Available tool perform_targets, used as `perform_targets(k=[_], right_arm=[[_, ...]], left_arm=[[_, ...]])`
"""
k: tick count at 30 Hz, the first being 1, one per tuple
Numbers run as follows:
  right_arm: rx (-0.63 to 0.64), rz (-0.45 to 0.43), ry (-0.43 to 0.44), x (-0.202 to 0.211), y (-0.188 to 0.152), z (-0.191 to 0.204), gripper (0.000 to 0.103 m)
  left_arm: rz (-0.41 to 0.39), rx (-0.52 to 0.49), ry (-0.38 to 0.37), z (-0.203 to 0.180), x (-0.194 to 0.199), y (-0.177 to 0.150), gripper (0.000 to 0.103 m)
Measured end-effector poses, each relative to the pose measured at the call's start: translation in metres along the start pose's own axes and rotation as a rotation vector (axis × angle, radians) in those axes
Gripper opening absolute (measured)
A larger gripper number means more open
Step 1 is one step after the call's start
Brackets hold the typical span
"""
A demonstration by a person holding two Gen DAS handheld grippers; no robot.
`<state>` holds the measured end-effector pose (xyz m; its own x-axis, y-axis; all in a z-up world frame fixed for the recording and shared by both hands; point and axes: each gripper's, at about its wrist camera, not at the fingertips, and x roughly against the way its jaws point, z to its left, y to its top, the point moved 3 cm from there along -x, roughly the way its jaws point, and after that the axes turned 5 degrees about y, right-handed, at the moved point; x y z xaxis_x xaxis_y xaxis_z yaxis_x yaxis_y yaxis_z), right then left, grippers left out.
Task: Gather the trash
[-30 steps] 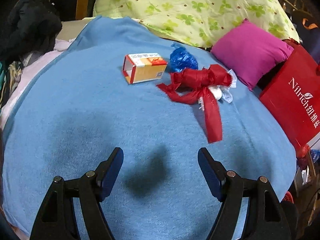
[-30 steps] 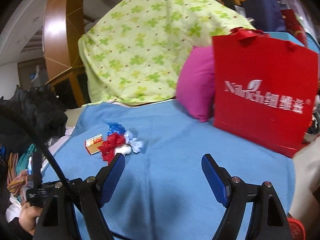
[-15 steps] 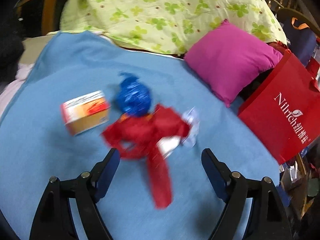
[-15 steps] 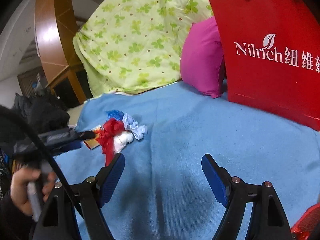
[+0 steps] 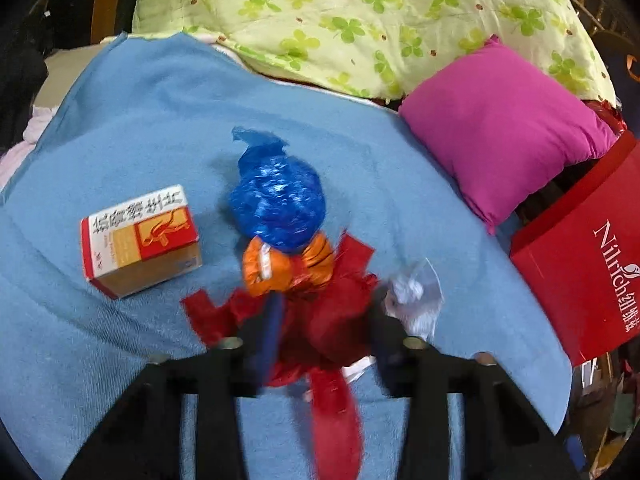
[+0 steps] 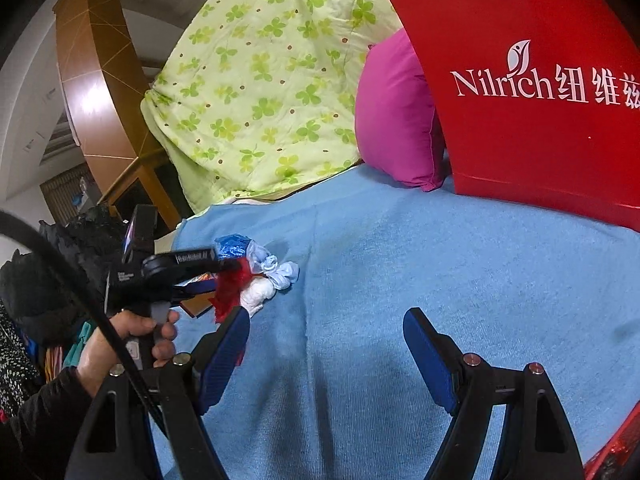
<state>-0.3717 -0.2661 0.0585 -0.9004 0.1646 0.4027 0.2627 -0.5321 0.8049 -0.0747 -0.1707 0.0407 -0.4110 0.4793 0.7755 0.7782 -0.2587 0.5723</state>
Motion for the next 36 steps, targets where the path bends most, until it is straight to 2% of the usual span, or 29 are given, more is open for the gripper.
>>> perform_targets(k=[2,7,8,9,19,20,22,23,24,26,29,31,36], right_arm=[[0.001,0.0,-0.003,0.001,-0.001,0.001,0.082],[0.011,0.001,-0.015,0.002,-0.001,0.002,0.082],[0.011,0.0,-0.017,0.002,-0.001,0.002,0.082],[0.012,-0.001,-0.019,0.002,-0.001,0.002,0.082],[0.016,0.0,-0.02,0.003,-0.001,0.002,0.082],[0.016,0.001,-0.019,0.003,-0.001,0.001,0.082],[0.015,0.001,-0.019,0.003,-0.001,0.002,0.082],[0.016,0.0,-0.02,0.003,-0.001,0.002,0.082],[0.016,0.001,-0.019,0.003,-0.001,0.002,0.082],[0.016,0.001,-0.02,0.003,-0.001,0.002,0.082],[0.014,0.001,-0.019,0.002,-0.001,0.002,0.082],[0.015,0.0,-0.018,0.003,-0.001,0.002,0.082],[0.023,0.002,-0.018,0.004,-0.004,0.004,0.082]], left_arm=[[0.004,0.009,-0.006,0.007,0.003,-0.003,0.037],[-0.007,0.011,-0.006,0.02,0.018,-0.013,0.023],[-0.013,0.009,-0.005,0.022,0.021,-0.014,0.014],[-0.018,0.002,0.0,0.025,0.026,-0.017,0.01],[-0.095,-0.031,0.116,0.073,0.09,-0.042,0.012],[-0.091,-0.034,0.125,0.078,0.092,-0.044,0.015],[-0.074,-0.034,0.139,0.084,0.091,-0.05,0.035],[-0.063,-0.029,0.153,0.089,0.091,-0.055,0.056],[-0.065,-0.024,0.16,0.093,0.092,-0.058,0.072],[-0.072,-0.013,0.18,0.1,0.093,-0.063,0.075],[-0.049,0.015,0.185,0.109,0.094,-0.068,0.075],[-0.063,0.03,0.183,0.113,0.101,-0.069,0.076],[-0.087,0.007,0.191,0.101,0.105,-0.058,0.081]])
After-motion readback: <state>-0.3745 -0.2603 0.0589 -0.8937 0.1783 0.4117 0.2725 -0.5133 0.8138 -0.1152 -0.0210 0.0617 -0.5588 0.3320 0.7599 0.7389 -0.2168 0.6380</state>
